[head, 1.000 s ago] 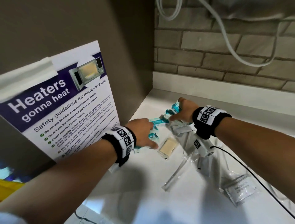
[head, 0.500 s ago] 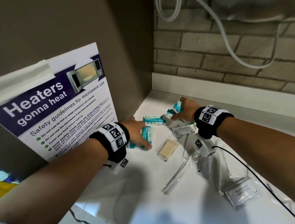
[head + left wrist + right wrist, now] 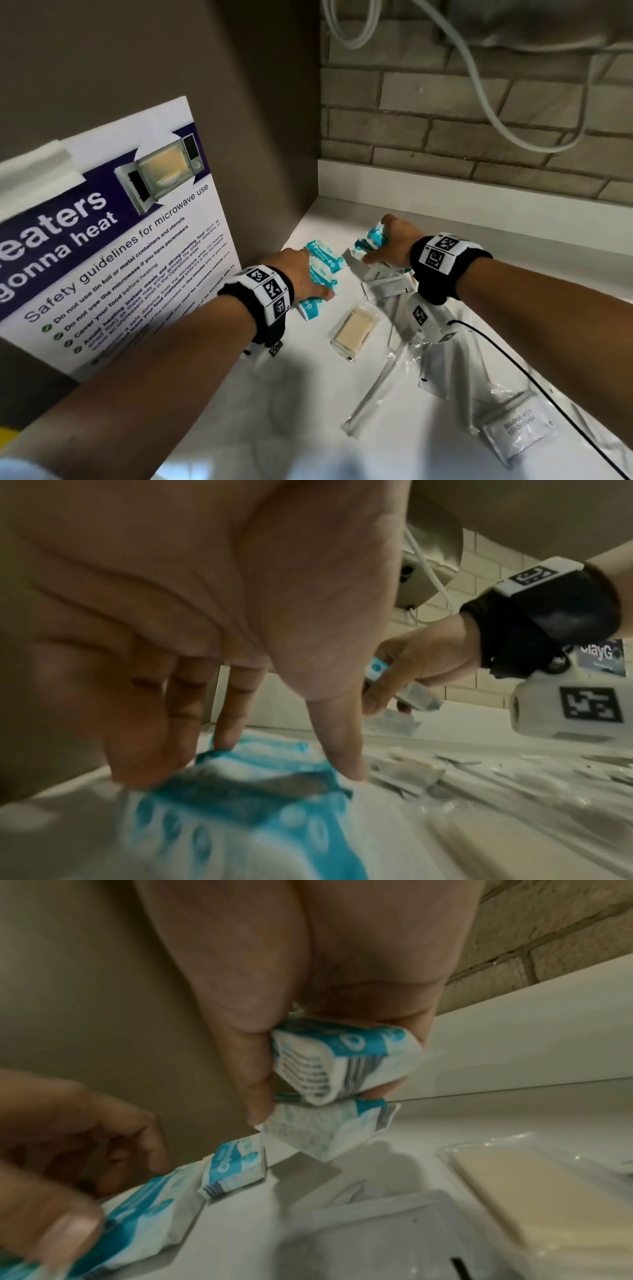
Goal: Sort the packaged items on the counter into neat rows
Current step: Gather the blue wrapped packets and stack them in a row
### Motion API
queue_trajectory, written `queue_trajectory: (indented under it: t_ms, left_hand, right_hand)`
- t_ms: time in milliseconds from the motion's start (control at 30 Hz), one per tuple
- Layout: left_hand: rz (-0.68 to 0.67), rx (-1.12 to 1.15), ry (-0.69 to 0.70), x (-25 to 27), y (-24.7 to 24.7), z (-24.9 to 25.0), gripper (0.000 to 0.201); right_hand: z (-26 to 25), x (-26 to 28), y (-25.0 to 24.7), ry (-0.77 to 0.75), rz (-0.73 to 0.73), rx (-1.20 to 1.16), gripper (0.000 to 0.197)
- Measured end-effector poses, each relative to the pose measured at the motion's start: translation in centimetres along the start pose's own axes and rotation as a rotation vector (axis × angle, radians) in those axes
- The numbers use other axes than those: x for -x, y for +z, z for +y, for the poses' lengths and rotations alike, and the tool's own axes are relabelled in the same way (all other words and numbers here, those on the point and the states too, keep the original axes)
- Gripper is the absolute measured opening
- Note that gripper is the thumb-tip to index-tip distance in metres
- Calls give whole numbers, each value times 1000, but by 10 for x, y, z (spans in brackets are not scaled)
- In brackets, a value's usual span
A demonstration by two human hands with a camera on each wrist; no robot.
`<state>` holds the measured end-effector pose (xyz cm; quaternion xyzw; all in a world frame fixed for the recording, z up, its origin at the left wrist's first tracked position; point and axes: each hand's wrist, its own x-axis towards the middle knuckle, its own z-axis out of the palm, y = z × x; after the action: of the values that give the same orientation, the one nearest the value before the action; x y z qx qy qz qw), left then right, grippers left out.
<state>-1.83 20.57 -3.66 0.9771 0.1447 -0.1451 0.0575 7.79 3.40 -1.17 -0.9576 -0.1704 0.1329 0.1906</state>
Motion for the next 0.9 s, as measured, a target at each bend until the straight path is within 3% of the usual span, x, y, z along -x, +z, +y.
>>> queue_trajectory:
  t_ms: [67, 167, 333, 500, 600, 733, 900]
  left_hand:
    - [46, -47, 5, -6, -7, 2, 80]
    - [159, 78, 124, -21, -11, 7, 67]
    - [-48, -47, 205, -37, -7, 17, 68]
    - [-22, -116, 362, -32, -1, 14, 67]
    - [-29, -77, 351, -29, -2, 7, 66]
    - [-9, -44, 306, -29, -6, 0, 54]
    - [78, 162, 340, -39, -4, -2, 21]
  right_hand:
    - [0, -4, 1, 2, 12, -21, 69]
    - [0, -11, 3, 1, 30, -28, 71]
    - [1, -22, 3, -24, 2, 9, 71]
    - [3, -32, -1, -98, -58, 117, 64]
    - [-3, -37, -2, -192, -116, 230, 53]
    - [-17, -42, 4, -301, -199, 302, 46]
    - [-25, -47, 11, -336, -201, 222, 52]
